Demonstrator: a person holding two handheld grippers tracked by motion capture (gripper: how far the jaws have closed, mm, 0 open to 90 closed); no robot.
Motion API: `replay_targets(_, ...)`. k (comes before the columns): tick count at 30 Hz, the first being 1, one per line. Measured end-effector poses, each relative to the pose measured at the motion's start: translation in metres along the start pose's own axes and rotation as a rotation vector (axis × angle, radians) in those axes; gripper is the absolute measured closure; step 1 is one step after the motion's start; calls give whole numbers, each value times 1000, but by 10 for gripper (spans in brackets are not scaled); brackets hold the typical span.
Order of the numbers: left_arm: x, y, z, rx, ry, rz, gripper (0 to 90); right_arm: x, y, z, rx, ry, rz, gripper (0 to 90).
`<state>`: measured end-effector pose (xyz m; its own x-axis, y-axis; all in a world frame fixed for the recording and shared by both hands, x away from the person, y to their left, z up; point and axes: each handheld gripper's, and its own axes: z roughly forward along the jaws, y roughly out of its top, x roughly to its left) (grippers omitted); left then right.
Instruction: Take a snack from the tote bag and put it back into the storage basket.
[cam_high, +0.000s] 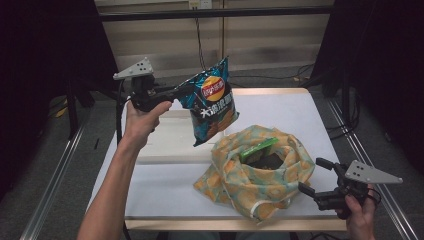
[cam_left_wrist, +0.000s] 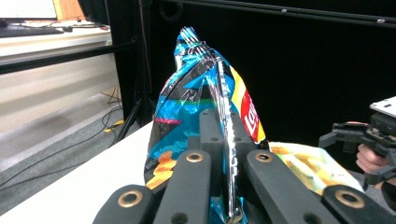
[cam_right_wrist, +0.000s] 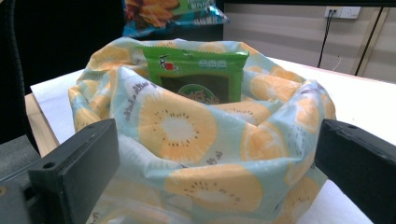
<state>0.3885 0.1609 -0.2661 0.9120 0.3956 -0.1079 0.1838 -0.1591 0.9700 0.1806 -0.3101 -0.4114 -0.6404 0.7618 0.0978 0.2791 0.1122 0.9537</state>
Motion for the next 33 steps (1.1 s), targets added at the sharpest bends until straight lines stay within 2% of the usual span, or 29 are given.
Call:
replay_targets(3, 13, -12, 2, 20, 21, -20, 898, -1, -3, 2, 14, 5, 4, 0)
replay_targets(5, 17, -16, 3, 23, 23, -27, 898, -1, -3, 3, 12, -2, 4, 0)
replay_targets(7, 21, -21, 4, 36, 42, -31, 898, -1, -3, 3, 11, 3, 1, 0)
replay_targets(9, 26, -26, 5, 25, 40, -38, 898, -1, -3, 3, 8, 3, 6, 0)
replay_targets(13, 38, -37, 7, 39, 73, -48, 898, -1, -4, 3, 13, 2, 3, 0)
replay_targets(19, 46, -46, 10, 68, 91, -45, 899, -2, -6, 2, 19, -2, -3, 0)
replay_targets(21, 50, -50, 11, 76, 102, -41, 898, -3, -8, 3, 24, -3, 8, 0)
replay_targets(25, 57, -57, 13, 86, 111, -50, 897, -4, -8, 3, 20, -3, 9, 0)
replay_targets(26, 61, -61, 16, 93, 108, -51, 897, -3, -8, 3, 20, -4, 7, 0)
replay_targets(28, 62, -62, 17, 99, 120, -52, 897, -3, -8, 3, 19, -6, 6, 0)
replay_targets(33, 72, -67, 27, 119, 132, -52, 897, -3, -8, 4, 28, -9, 5, 1)
